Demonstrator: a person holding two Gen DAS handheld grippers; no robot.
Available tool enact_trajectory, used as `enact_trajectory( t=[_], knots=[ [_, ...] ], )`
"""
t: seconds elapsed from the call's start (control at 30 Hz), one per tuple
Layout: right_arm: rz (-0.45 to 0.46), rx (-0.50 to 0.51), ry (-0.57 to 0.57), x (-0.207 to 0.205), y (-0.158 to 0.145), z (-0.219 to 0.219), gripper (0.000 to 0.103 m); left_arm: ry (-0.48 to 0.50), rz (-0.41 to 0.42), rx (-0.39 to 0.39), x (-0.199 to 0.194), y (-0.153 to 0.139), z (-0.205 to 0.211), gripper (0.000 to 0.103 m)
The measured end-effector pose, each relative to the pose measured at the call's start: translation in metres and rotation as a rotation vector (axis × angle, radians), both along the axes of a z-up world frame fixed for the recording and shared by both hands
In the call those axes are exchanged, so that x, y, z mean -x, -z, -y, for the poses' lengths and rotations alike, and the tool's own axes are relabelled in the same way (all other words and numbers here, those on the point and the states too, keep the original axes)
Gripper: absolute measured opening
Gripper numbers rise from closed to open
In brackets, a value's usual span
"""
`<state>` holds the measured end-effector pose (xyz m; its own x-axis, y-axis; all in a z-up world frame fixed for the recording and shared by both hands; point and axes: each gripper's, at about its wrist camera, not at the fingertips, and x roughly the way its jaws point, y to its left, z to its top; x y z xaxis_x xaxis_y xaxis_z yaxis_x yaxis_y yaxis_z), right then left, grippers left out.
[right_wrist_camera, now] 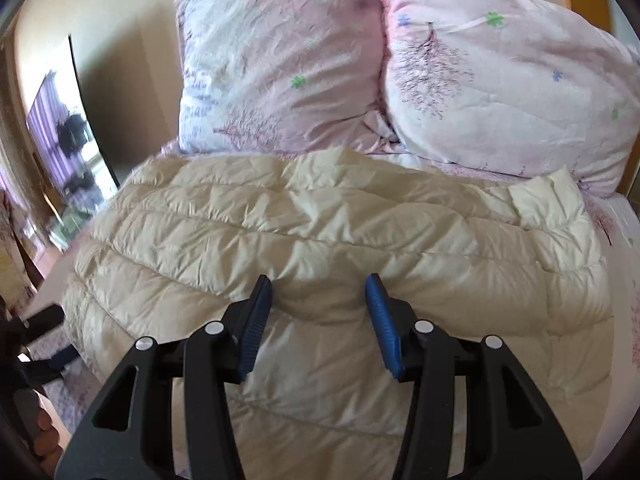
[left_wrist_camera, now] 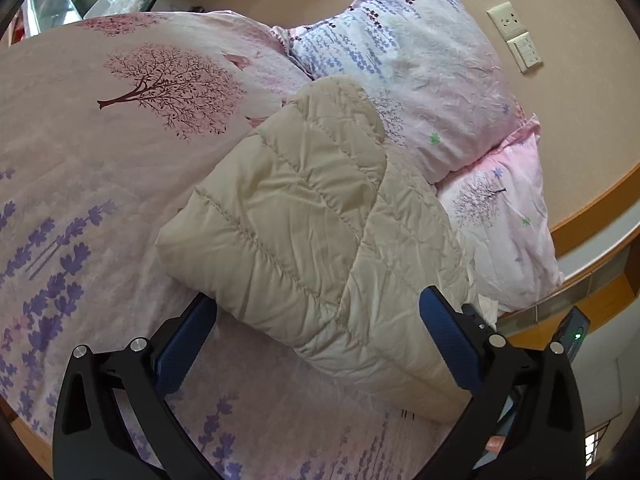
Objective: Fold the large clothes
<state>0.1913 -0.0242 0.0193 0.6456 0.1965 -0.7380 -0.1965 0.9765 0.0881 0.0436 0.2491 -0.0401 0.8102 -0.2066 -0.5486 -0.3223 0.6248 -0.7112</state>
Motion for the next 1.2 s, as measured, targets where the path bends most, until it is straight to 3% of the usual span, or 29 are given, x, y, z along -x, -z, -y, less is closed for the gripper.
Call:
enact_trajectory(
  t=[0.23, 0.47, 0.57, 0.6, 0.8, 0.97, 1.2],
  knots=[
    [-0.104, 0.007, -0.013, -0.017, 0.024, -0.003, 0.053, -0.049, 0.017, 0.025, -0.016, 0.000, -0.004, 0.100],
    [-0.117, 0.019, -0.026, -0.019, 0.026, -0.004, 0.053, -0.097, 0.036, 0.074, -0.030, 0.003, -0.010, 0.082],
    [-0.116, 0.024, -0.029, -0.019, 0.027, -0.004, 0.053, -0.098, 0.050, 0.082, -0.035, 0.003, -0.011, 0.064],
    [-0.116, 0.023, -0.030, -0.020, 0.028, -0.004, 0.053, -0.089, 0.055, 0.074, -0.036, 0.001, -0.010, 0.056],
    [-0.117, 0.013, -0.026, -0.020, 0.029, -0.001, 0.054, -0.017, 0.163, -0.077, -0.038, -0.042, 0.011, 0.039],
    [-0.119, 0.005, -0.023, -0.022, 0.029, 0.000, 0.054, 0.094, 0.306, -0.209, -0.040, -0.090, 0.046, 0.037],
    [-0.115, -0.024, -0.022, -0.024, 0.030, 0.002, 0.055, 0.317, 0.467, -0.254, -0.055, -0.128, 0.107, 0.037]
  ],
)
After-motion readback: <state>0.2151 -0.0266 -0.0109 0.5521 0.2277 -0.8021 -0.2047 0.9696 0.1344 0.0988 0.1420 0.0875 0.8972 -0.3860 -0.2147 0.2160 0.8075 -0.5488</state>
